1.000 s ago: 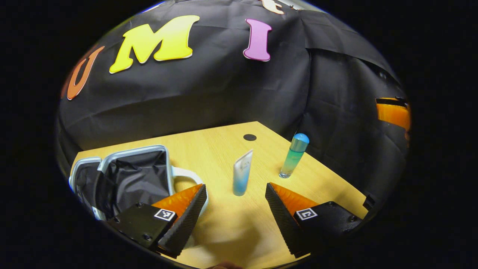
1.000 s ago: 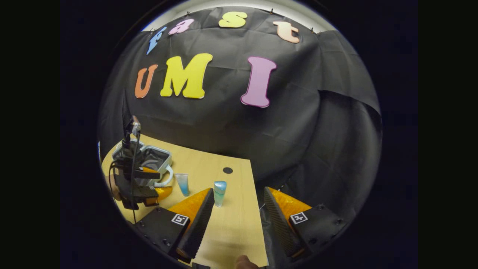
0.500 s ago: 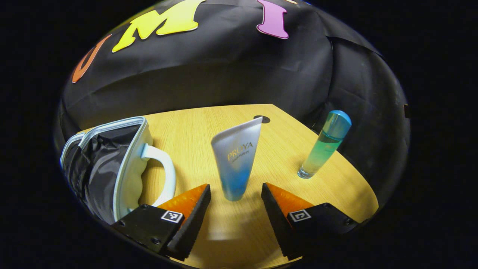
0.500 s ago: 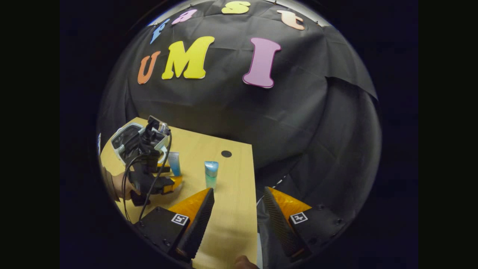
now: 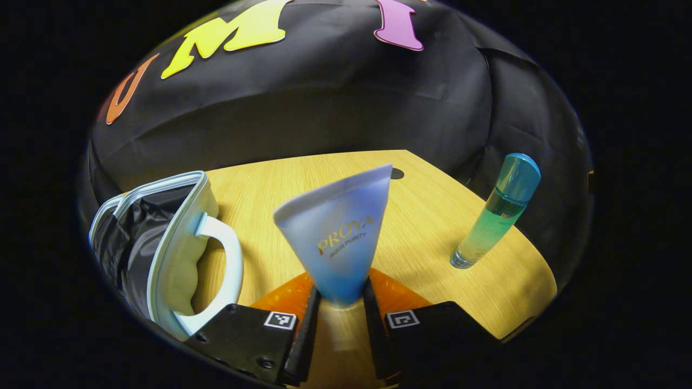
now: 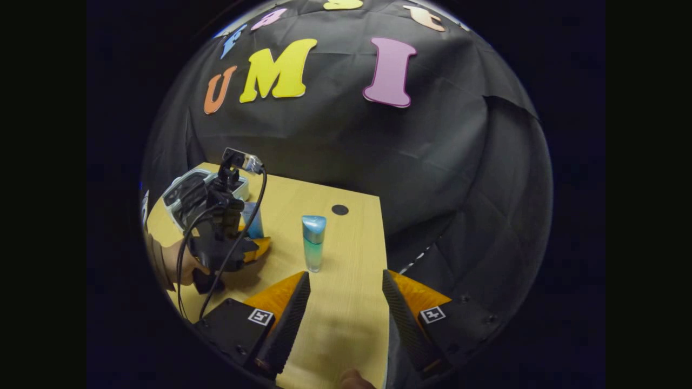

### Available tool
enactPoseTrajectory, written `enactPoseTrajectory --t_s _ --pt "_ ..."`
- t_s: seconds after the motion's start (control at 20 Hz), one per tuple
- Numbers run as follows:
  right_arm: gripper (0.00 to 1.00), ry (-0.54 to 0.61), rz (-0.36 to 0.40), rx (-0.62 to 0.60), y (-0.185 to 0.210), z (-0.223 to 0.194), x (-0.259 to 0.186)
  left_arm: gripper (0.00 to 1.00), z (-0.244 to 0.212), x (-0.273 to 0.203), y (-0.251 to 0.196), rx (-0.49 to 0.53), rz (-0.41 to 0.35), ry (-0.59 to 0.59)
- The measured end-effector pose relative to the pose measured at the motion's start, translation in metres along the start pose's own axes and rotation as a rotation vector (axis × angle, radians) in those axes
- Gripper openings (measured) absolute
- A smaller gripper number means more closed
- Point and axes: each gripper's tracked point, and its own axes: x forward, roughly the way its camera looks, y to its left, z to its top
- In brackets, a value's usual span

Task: First open the suitcase, pack the skin care products into it, and then close the suitcase.

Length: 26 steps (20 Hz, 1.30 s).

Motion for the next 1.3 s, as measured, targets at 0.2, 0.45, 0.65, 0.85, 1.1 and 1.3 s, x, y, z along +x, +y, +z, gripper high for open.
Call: enactPoseTrajectory --t_s 0.2,0.45,0.65,0.85,1.1,1.3 --pt "0.8 0.002 0.058 0.026 0.016 0.003 0.02 0.44 0.004 -0.015 -0.002 -0.014 -0.005 0.007" --pt "0.8 0.004 0.091 0.074 0.041 0.007 0.064 0.44 0.041 -0.079 0.0 -0.046 -0.003 -0.063" --pt "0.79 -0.016 0.087 0.064 0.056 0.011 0.098 0.42 0.048 -0.136 0.023 -0.063 0.031 -0.06" --pt "0.8 0.017 0.068 0.096 0.066 0.0 0.128 0.41 0.045 -0.189 0.052 -0.076 0.066 -0.055" --pt "0.72 0.01 0.031 0.106 0.075 -0.002 0.146 0.41 0.035 -0.239 0.105 -0.079 0.147 -0.031" --pt "0.63 0.01 -0.034 0.134 0.07 -0.002 0.15 0.41 0.025 -0.266 0.151 -0.099 0.232 -0.013"
